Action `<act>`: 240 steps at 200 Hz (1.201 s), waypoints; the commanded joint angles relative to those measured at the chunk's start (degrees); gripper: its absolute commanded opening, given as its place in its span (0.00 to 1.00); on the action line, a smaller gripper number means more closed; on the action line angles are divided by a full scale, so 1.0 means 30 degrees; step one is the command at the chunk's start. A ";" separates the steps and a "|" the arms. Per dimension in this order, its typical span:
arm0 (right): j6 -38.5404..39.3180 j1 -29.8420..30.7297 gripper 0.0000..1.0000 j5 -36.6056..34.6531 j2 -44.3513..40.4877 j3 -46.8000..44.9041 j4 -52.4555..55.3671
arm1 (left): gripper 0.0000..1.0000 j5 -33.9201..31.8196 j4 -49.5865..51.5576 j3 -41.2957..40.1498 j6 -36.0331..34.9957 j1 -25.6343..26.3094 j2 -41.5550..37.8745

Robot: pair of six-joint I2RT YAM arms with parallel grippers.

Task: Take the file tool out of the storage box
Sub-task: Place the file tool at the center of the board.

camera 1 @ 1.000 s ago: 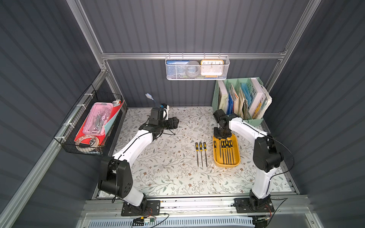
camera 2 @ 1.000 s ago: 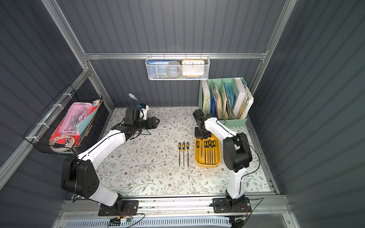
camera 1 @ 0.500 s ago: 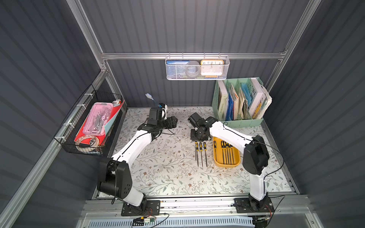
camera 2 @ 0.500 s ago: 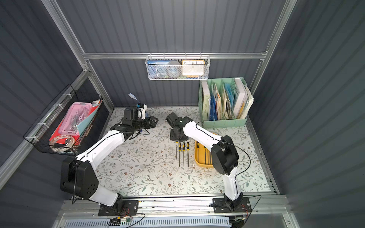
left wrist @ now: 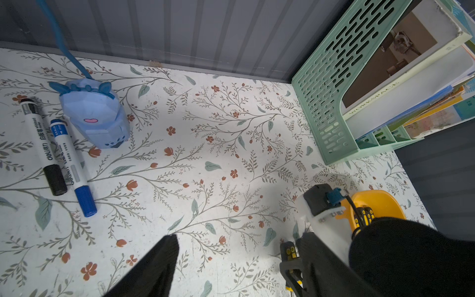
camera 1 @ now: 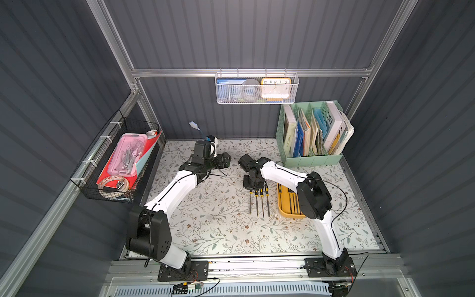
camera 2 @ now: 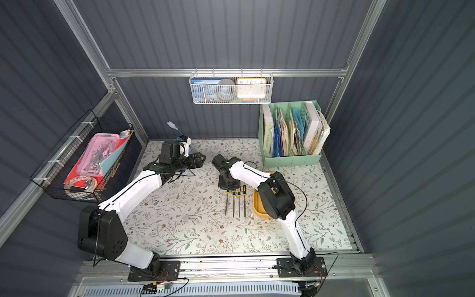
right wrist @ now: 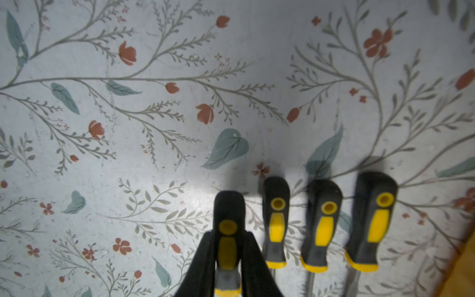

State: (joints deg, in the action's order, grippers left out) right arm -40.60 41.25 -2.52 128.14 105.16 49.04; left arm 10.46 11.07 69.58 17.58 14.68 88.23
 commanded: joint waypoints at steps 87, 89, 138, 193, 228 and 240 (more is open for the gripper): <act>0.0670 0.0197 0.00 0.0581 0.1145 0.0402 0.1293 | 0.81 0.0000 -0.0235 -0.0342 -0.0089 -0.0069 -0.0170; 0.0671 0.0194 0.00 0.0586 0.1167 0.0396 0.1292 | 0.80 0.0000 -0.0248 -0.0335 -0.0082 -0.0061 -0.0170; 0.0728 0.0226 0.26 0.0363 0.1208 0.0626 0.1162 | 0.80 -0.0070 -0.0145 -0.0262 -0.0082 -0.0066 -0.0229; 0.1228 0.0137 0.33 -0.0648 -0.0216 0.2258 0.1979 | 0.81 0.0022 -0.0153 0.0287 -0.0118 -0.0058 -0.0062; 0.2131 -0.1313 0.36 -0.1949 -0.3387 0.0664 0.2040 | 0.81 0.0550 -0.0416 0.0977 -0.0161 -0.0073 0.0599; 0.2753 -0.2313 0.39 -0.1843 -0.5146 -0.1499 0.0787 | 0.81 0.0641 -0.0329 0.1367 -0.0446 -0.0073 0.0899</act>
State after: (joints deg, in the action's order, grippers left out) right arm -35.73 39.81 -4.82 122.72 108.01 52.77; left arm 10.83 10.83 70.46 17.52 14.68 89.19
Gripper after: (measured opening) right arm 0.368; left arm 0.805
